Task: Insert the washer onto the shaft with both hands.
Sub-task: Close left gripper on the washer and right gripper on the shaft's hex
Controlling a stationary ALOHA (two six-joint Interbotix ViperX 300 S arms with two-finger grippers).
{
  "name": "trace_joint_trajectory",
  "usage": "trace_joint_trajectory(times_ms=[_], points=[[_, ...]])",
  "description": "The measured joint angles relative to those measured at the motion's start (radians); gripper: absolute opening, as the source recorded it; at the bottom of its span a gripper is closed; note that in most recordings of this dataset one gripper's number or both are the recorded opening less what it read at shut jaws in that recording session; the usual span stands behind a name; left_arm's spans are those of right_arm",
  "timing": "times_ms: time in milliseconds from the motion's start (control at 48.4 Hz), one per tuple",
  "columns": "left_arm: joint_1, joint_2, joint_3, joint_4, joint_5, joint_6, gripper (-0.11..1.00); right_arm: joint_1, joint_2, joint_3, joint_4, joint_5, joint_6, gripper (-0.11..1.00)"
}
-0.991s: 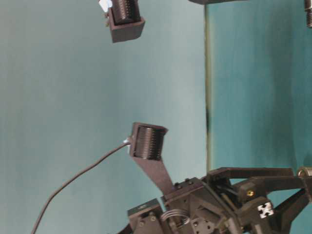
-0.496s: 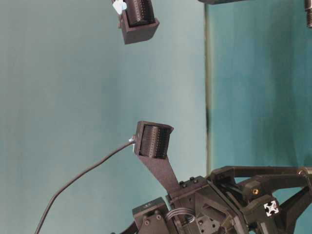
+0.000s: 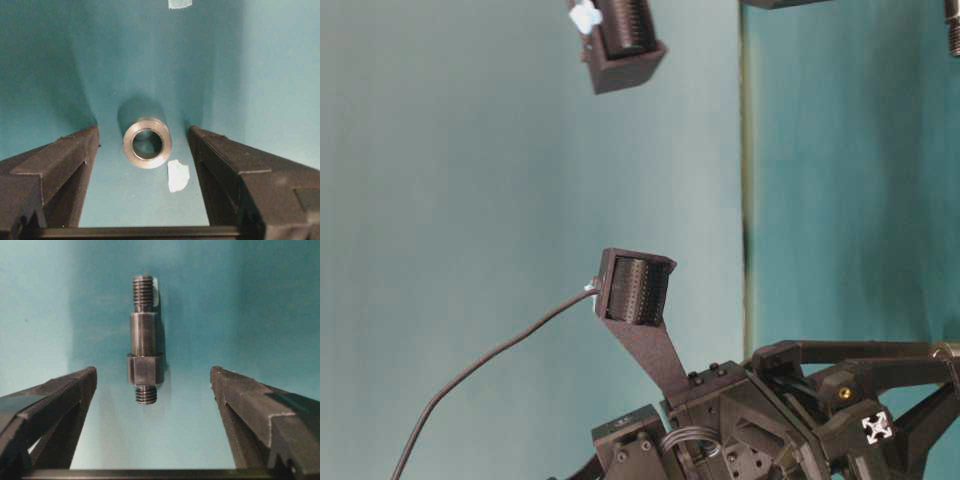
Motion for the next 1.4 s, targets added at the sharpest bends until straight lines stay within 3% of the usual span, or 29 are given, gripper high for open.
trace_joint_trajectory(times_ms=[909, 1074, 1280, 1404], points=[[-0.002, 0.0, 0.0, 0.0, 0.0, 0.0, 0.74, -0.005, 0.04, -0.005, 0.002, -0.026, 0.0, 0.84], [-0.005, 0.0, 0.0, 0.002, 0.0, 0.003, 0.63, -0.008, 0.04, -0.005, 0.003, -0.026, 0.0, 0.67], [-0.012, -0.003, 0.003, 0.002, 0.0, 0.002, 0.38, -0.011, 0.038, -0.005, 0.003, -0.026, -0.002, 0.37], [-0.012, -0.003, 0.003, 0.0, -0.002, 0.002, 0.37, -0.011, 0.04, -0.006, 0.003, -0.026, -0.002, 0.2]])
